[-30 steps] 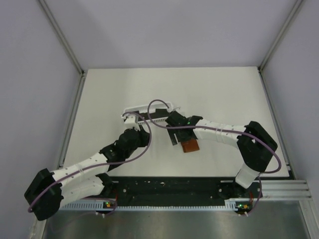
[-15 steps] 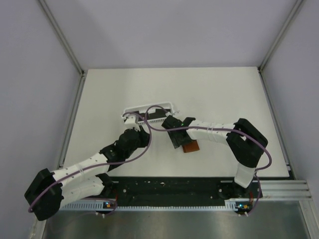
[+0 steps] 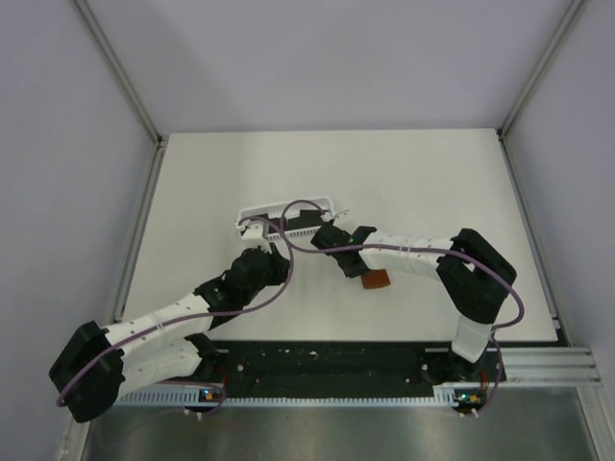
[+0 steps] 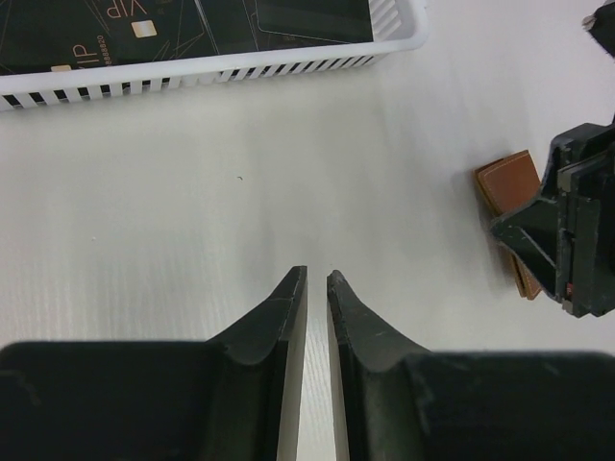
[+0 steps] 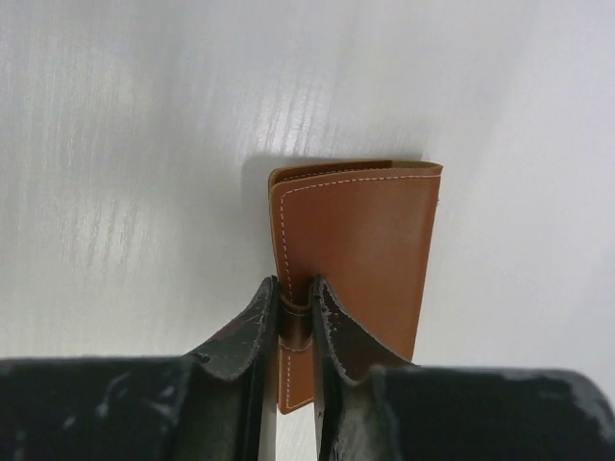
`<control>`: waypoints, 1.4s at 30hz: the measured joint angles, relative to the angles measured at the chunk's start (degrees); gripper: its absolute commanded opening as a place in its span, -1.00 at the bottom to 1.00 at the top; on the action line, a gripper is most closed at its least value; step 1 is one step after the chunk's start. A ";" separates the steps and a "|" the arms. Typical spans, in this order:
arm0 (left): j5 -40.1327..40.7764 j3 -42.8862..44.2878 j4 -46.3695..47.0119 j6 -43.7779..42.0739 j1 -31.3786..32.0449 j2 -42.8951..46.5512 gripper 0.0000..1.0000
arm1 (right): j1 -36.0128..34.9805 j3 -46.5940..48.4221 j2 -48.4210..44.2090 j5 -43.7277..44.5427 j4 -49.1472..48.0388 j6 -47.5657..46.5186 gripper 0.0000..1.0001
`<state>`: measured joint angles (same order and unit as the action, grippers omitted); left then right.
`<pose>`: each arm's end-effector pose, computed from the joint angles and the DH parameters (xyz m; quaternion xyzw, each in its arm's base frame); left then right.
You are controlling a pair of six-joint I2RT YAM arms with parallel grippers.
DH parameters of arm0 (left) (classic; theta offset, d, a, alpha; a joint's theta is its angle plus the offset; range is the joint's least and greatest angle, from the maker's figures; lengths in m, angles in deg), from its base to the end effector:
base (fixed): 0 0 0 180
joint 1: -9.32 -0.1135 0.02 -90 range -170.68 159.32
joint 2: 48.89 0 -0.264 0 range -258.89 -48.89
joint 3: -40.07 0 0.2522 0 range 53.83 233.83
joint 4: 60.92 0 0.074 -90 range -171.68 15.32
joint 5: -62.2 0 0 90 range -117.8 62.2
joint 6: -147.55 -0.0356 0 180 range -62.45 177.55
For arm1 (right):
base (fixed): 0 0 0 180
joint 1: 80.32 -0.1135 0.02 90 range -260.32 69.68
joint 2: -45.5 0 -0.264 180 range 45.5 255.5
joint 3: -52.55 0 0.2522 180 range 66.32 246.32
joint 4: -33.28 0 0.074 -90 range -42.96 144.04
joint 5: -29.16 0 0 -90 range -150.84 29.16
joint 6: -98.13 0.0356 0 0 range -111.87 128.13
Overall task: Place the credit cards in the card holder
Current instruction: Open the card holder at the center of the board.
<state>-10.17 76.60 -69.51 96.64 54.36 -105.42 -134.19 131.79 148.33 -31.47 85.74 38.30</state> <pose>0.1533 -0.1383 0.1958 -0.0340 0.8526 -0.2402 0.4629 0.2117 0.2603 0.1681 -0.1670 0.9460 -0.1083 0.2557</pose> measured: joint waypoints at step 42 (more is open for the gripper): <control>-4.04 -1.60 4.66 -3.58 -1.05 5.25 0.98 | 15.06 -36.06 -33.53 -30.82 -38.91 8.37 0.00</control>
<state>-14.21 75.00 -64.86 93.06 53.31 -100.18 -119.13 95.72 114.80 -62.29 46.83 46.67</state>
